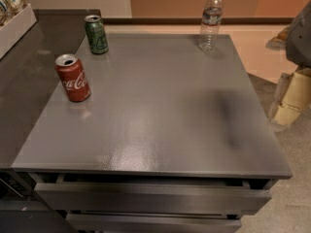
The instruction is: Knock coke can over
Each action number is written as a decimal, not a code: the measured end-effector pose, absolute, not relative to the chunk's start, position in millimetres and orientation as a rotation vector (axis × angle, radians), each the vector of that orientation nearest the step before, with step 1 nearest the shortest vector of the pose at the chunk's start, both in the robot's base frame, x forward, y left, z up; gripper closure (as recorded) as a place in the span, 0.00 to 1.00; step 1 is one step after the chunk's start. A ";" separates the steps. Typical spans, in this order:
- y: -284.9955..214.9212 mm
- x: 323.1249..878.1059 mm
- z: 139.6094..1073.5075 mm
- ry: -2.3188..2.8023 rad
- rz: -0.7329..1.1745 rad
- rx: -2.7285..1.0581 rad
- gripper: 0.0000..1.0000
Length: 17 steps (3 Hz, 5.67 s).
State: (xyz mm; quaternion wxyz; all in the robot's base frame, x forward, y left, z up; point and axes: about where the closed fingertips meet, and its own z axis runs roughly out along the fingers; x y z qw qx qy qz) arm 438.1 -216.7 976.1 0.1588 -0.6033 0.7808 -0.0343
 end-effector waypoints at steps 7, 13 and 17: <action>-44.0 553.8 929.9 1.843 0.347 -1.698 0.00; 160.2 583.7 895.2 1.576 0.783 -1.723 0.00; 216.7 599.6 894.1 1.519 0.892 -1.672 0.18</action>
Offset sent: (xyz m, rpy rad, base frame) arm 0.0151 0.0228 -0.0078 0.1006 0.0095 0.0716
